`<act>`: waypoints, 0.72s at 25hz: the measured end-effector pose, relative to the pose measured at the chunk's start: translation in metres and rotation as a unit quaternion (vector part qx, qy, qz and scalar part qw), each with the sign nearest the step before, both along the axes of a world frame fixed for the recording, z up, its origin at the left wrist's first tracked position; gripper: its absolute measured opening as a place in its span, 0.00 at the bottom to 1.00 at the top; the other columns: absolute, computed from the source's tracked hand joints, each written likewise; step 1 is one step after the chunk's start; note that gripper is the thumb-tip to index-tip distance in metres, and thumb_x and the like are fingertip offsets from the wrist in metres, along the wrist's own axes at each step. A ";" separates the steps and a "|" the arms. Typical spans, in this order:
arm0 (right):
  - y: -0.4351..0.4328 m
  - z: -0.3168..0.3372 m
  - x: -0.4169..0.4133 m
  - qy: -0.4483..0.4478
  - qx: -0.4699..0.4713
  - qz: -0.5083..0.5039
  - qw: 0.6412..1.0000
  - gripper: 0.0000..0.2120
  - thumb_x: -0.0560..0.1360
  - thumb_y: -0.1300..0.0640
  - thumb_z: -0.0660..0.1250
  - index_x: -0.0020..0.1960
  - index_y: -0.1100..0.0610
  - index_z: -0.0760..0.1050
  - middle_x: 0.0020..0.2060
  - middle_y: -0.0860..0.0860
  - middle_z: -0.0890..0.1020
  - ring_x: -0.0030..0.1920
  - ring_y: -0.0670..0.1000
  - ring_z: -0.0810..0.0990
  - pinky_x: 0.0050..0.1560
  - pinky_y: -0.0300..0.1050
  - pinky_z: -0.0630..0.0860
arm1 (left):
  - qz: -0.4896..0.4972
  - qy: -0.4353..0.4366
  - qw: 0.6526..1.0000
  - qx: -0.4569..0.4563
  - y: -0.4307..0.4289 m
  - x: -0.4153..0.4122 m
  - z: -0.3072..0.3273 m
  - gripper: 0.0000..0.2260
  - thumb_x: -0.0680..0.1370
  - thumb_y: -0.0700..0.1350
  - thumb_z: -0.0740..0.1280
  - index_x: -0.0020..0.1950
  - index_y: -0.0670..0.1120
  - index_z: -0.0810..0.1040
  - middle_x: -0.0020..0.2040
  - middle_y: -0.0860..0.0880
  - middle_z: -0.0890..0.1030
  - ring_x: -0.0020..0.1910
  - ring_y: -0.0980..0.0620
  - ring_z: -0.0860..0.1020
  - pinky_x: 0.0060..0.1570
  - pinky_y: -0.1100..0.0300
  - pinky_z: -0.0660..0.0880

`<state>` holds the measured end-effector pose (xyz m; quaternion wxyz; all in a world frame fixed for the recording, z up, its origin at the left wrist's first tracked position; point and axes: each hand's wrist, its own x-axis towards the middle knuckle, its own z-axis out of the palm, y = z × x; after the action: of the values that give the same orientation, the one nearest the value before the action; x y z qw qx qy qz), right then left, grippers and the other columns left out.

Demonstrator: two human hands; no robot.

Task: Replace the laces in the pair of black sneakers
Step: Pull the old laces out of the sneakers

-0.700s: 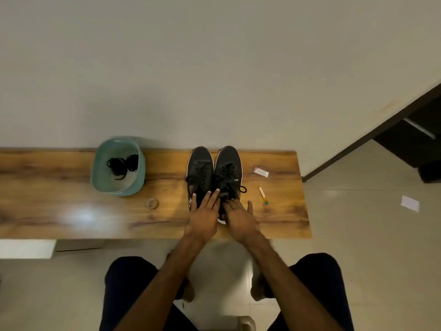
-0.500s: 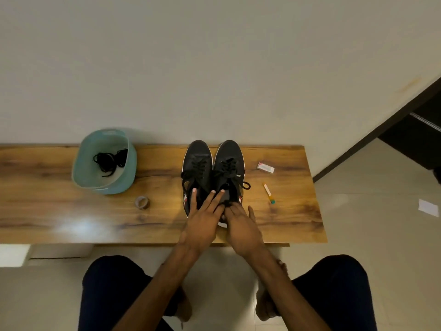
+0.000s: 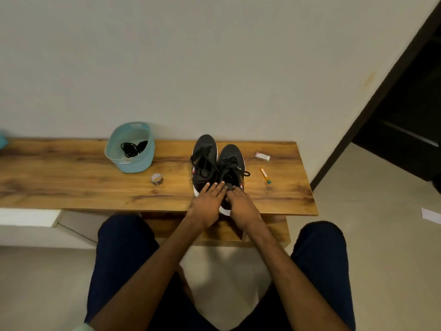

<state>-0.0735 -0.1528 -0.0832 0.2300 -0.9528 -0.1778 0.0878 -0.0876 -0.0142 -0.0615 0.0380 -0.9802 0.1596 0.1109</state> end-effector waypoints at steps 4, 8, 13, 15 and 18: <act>0.002 0.008 -0.008 0.013 0.003 -0.009 1.000 0.24 0.77 0.66 0.62 0.73 0.59 0.68 0.72 0.57 0.71 0.77 0.55 0.59 0.75 0.51 0.61 | -0.012 0.024 1.000 -0.014 0.004 -0.011 0.014 0.36 0.78 0.37 0.61 0.81 0.44 0.46 0.81 0.47 0.49 0.80 0.49 0.51 0.78 0.54 0.44; 0.003 0.014 -0.007 0.024 -0.017 -0.015 0.999 0.24 0.78 0.68 0.61 0.73 0.59 0.68 0.73 0.58 0.69 0.78 0.55 0.57 0.75 0.51 0.61 | -0.025 0.025 0.999 -0.034 0.015 -0.014 0.021 0.34 0.78 0.36 0.60 0.81 0.45 0.47 0.81 0.48 0.50 0.79 0.50 0.52 0.78 0.54 0.47; 0.004 0.015 0.004 0.059 -0.034 -0.001 0.998 0.21 0.78 0.67 0.61 0.71 0.60 0.69 0.71 0.59 0.70 0.75 0.57 0.64 0.72 0.50 0.66 | 0.003 -0.034 0.990 -0.139 0.023 0.006 0.035 0.27 0.81 0.38 0.58 0.80 0.46 0.56 0.80 0.48 0.59 0.77 0.50 0.60 0.75 0.56 0.58; -0.002 0.021 0.016 0.082 -0.022 0.018 0.996 0.15 0.80 0.61 0.62 0.66 0.57 0.72 0.64 0.57 0.76 0.64 0.56 0.75 0.63 0.52 0.74 | 0.032 -0.063 0.979 -0.193 0.025 0.024 0.044 0.21 0.83 0.42 0.58 0.77 0.47 0.64 0.74 0.48 0.69 0.71 0.49 0.69 0.66 0.54 0.69; -0.015 0.039 0.046 0.050 0.052 -0.015 0.997 0.09 0.79 0.57 0.66 0.59 0.54 0.78 0.54 0.53 0.83 0.52 0.52 0.81 0.53 0.51 0.79 | 0.059 -0.075 0.968 -0.231 0.028 0.061 0.051 0.16 0.84 0.45 0.57 0.70 0.48 0.72 0.65 0.49 0.78 0.62 0.48 0.76 0.55 0.51 0.76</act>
<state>-0.0271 -0.1680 -0.0442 0.2895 -0.9364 -0.1560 0.1224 -0.0269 0.0136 -0.0101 -0.1846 -0.9755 0.1200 -0.0003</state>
